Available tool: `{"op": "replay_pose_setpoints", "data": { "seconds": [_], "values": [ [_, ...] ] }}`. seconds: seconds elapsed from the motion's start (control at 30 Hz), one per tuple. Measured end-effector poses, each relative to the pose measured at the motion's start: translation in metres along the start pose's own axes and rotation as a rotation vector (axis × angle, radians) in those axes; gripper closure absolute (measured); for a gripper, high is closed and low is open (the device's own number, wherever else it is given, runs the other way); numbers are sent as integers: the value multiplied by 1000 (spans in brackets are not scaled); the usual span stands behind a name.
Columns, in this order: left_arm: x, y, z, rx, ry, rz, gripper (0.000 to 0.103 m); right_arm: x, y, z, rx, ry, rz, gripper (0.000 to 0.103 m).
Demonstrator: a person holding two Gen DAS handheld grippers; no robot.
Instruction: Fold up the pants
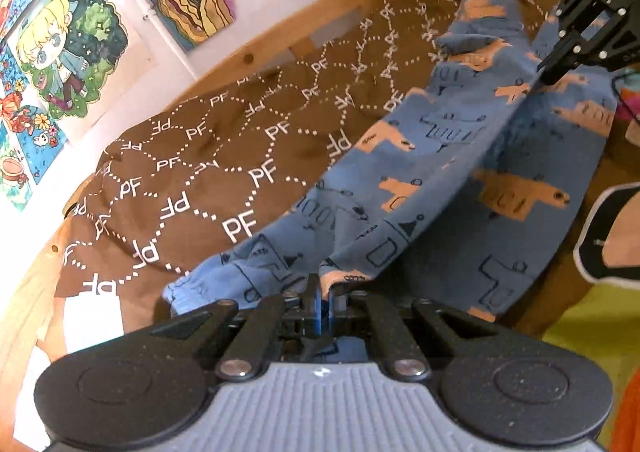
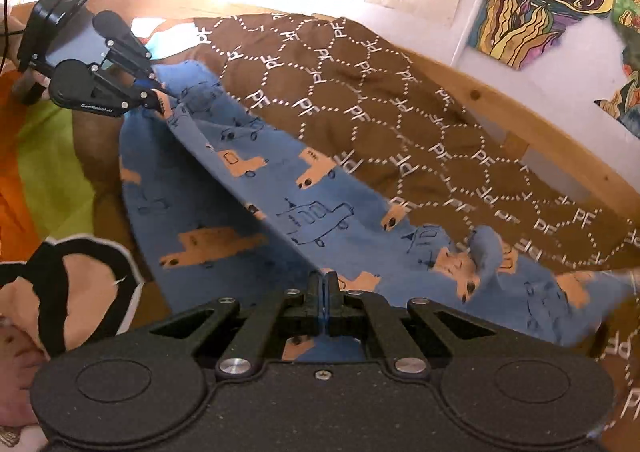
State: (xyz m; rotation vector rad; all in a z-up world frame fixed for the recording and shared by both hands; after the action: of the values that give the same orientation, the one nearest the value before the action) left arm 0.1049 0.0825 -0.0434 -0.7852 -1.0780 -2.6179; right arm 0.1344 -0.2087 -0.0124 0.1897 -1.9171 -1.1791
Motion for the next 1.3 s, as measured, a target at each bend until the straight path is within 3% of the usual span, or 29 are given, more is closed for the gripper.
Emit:
{"op": "replay_pose_setpoints", "data": {
  "seconds": [0.17, 0.3, 0.5, 0.83, 1.03, 1.13, 1.2, 1.3],
  "values": [
    [3, -1, -2, -60, 24, 3, 100, -1, -10, 5, -33, 19, 2, 103],
    [9, 2, -9, -187, 51, -10, 100, 3, -14, 7, -36, 35, -6, 103],
    [-1, -13, -17, -232, 26, 60, 100, 2, -27, 18, -65, 72, 5, 103],
    [12, -10, -21, -332, 68, 69, 100, 9, -24, 30, -9, 103, -7, 103],
    [-4, -17, -29, -368, 57, 115, 99, 1, -31, 40, 44, 124, 35, 103],
    [-1, -13, -27, -332, 48, 115, 90, 0, -31, 37, 20, 129, 39, 103],
    [6, -11, -22, -265, 23, 121, 66, 1, -31, 35, -13, 141, 41, 96],
    [18, -5, -14, -123, -6, 116, 60, 3, -31, 35, -40, 160, 41, 89]
  ]
}}
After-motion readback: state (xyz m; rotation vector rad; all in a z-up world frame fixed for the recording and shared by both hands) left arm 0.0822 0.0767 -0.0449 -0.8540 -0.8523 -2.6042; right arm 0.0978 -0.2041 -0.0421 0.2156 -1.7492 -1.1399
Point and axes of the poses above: each gripper's, at about its wrist camera, not at the fingertips, and x roughly against the way its jaws point, z to its left, y to its top, the point moved 4 cm from there along -x, roughly the way its jaws point, and after that the axes turned 4 degrees about -x, right-handed, at the moved point
